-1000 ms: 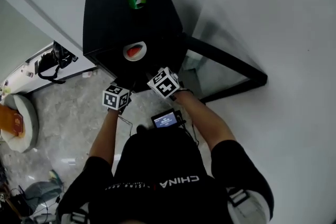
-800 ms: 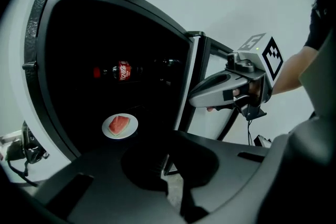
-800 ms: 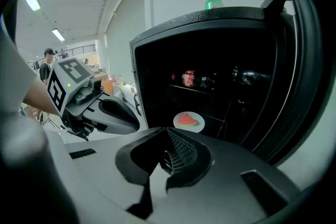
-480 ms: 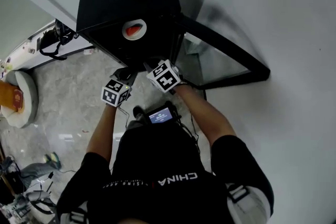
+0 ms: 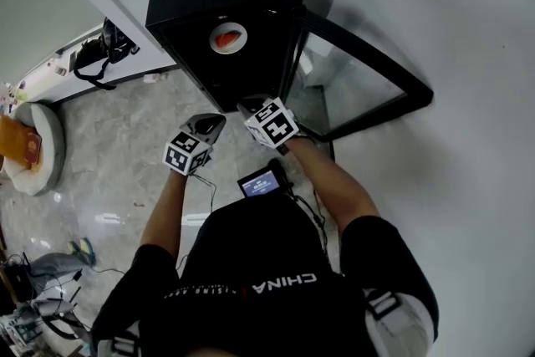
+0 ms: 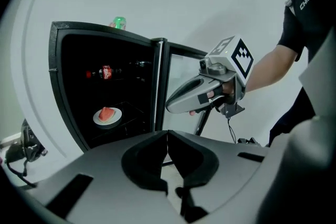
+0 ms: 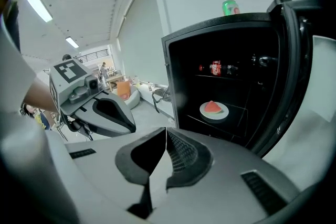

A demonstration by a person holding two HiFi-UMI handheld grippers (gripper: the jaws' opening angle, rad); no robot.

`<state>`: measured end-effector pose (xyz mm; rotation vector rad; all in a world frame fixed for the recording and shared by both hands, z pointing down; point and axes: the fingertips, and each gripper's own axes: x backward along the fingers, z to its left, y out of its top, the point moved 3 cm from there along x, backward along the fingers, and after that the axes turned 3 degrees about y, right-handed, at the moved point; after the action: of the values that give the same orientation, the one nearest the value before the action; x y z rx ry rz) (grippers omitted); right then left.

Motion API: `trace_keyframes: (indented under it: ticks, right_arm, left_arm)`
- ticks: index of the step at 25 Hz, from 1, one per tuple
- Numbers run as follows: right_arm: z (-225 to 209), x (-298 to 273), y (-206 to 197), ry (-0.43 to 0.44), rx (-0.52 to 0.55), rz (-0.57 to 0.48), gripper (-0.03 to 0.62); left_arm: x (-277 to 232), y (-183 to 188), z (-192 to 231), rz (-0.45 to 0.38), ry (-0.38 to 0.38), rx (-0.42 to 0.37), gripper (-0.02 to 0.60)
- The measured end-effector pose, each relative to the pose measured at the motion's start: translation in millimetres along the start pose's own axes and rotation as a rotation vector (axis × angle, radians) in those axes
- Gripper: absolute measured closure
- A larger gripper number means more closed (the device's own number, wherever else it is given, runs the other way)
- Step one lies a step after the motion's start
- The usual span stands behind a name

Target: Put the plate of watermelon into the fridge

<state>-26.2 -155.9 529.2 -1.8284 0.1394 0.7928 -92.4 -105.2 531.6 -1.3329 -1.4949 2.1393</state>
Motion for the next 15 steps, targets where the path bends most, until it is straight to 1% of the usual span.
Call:
trace_keyframes:
  ticks: [4,8,12,15]
  right_arm:
    - [31,4,-7,-0.027,-0.010,-0.006,0.577]
    - [76,7,-19,-0.053,-0.017,0.006,0.577]
    - [121,14,-41,-0.090,-0.010,0.032,0.577]
    - [152,24,-58,-0.134,-0.033,0.050,0.577]
  left_arm:
    - [37,-21,-18,-0.032,-0.018,0.043,0.569]
    - [74,-52,-41,-0.038,-0.016,0.058,0.569]
    - [106,-86,-66,-0.014,-0.017,0.066,0.569]
    - [129,-107,-86,0.007,-0.034,0.064,0.569]
